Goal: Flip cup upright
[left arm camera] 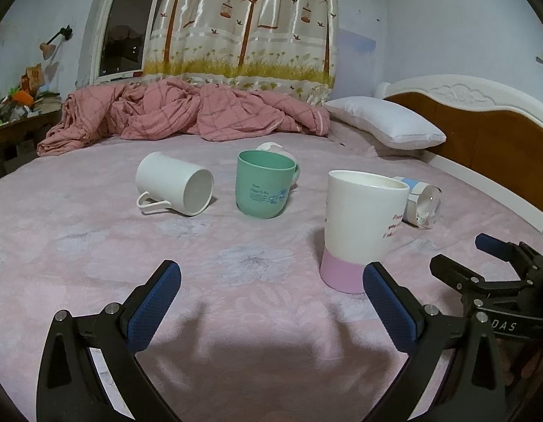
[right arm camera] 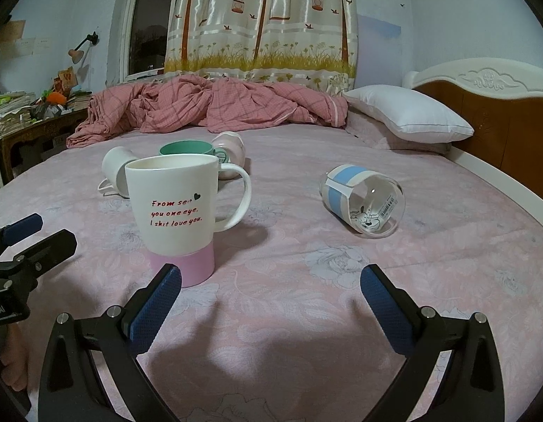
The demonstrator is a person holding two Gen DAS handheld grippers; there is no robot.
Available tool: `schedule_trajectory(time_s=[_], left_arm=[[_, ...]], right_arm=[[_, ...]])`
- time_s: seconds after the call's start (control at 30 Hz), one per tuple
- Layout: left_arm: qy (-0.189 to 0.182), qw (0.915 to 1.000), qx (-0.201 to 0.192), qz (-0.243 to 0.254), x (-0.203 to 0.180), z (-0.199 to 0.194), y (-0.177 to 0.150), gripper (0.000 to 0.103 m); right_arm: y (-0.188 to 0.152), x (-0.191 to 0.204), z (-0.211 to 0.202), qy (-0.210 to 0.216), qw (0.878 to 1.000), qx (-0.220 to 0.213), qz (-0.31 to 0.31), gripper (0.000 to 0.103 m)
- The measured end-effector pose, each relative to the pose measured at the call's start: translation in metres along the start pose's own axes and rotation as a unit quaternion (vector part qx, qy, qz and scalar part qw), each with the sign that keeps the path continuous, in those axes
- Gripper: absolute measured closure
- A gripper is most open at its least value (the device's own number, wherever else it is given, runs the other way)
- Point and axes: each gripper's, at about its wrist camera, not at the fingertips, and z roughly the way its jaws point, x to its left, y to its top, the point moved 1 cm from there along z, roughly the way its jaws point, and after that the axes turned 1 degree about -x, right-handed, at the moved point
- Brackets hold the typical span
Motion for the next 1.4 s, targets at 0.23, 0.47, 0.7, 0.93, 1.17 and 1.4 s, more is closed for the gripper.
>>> schedule_trajectory(time_s=[0.23, 0.47, 0.7, 0.93, 1.17, 1.4], left_arm=[[0.004, 0.9999, -0.005, 0.008, -0.0038, -0.0016, 0.0004, 0.000], [0.004, 0.9999, -0.005, 0.008, -0.0037, -0.0019, 0.0006, 0.000], [0.004, 1.0000, -0.004, 0.007, -0.0039, -0.0022, 0.0004, 0.000], [0.008, 0.9999, -0.004, 0.008, -0.0039, -0.0023, -0.0002, 0.000], [0.007, 0.9999, -0.004, 0.008, -0.0033, -0.0024, -0.0002, 0.000], [0.007, 0.9999, -0.004, 0.008, -0.0030, -0.0025, 0.0000, 0.000]], right_arm=[[0.0002, -0.0002, 0.0012, -0.001, 1.000, 0.002, -0.003, 0.000], [0.0007, 0.0009, 0.0019, -0.001, 1.000, 0.004, -0.002, 0.000], [0.0006, 0.0015, 0.0022, -0.001, 1.000, 0.004, -0.001, 0.000], [0.0005, 0.0017, 0.0022, -0.001, 1.000, 0.004, -0.001, 0.000], [0.0005, 0.0012, 0.0019, -0.001, 1.000, 0.004, -0.002, 0.000], [0.0006, 0.0022, 0.0021, -0.001, 1.000, 0.004, -0.002, 0.000]])
